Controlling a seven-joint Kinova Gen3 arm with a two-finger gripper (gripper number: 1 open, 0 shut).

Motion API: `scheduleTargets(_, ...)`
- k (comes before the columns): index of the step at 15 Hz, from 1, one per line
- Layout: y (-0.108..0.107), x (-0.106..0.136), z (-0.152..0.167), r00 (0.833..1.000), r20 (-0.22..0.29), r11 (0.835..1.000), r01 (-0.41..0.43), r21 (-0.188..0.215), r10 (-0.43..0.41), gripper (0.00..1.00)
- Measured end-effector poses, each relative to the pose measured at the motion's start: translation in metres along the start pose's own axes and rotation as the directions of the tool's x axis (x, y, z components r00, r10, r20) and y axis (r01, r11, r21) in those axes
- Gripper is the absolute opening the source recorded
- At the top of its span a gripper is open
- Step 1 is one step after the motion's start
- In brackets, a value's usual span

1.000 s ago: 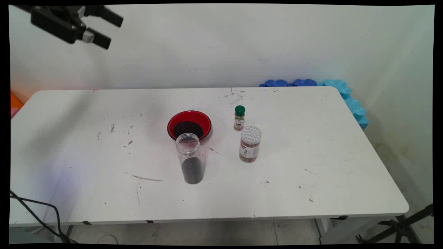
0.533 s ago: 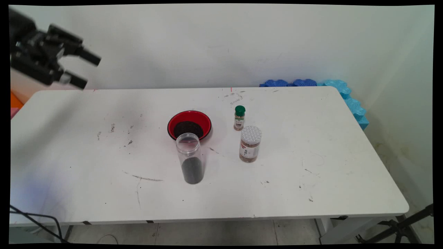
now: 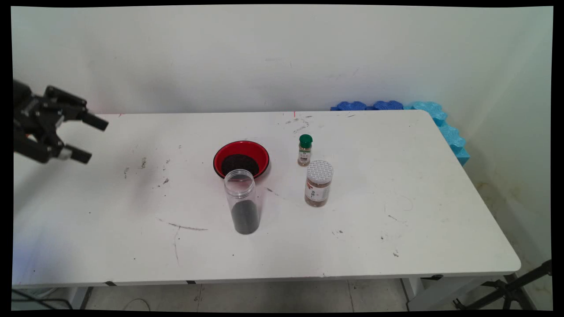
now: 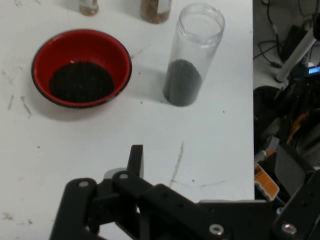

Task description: Pick up the black seasoning powder from the table

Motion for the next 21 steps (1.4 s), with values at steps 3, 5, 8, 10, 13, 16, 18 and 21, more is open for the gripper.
scheduleTargets(3,0.009,-0.016,0.018,1.000,-0.003,1.000,0.004,-0.007,-0.004,1.00)
scheduleTargets(5,0.013,-0.022,0.033,1.000,-0.008,1.000,0.008,-0.010,-0.008,1.00)
scheduleTargets(8,0.018,-0.028,0.058,1.000,-0.014,1.000,0.017,-0.013,-0.017,1.00)
scheduleTargets(10,0.019,-0.029,0.077,0.999,-0.023,1.000,0.024,-0.013,-0.024,1.00)
scheduleTargets(13,0.020,-0.026,0.106,0.999,-0.038,0.999,0.034,-0.024,-0.035,1.00)
scheduleTargets(16,0.020,-0.019,0.134,0.998,-0.058,0.999,0.023,-0.041,-0.026,1.00)
scheduleTargets(18,0.019,-0.014,0.152,0.998,-0.067,0.999,0.010,-0.052,-0.013,1.00)
scheduleTargets(21,0.017,-0.009,0.172,0.997,-0.074,0.998,-0.008,-0.060,0.004,1.00)
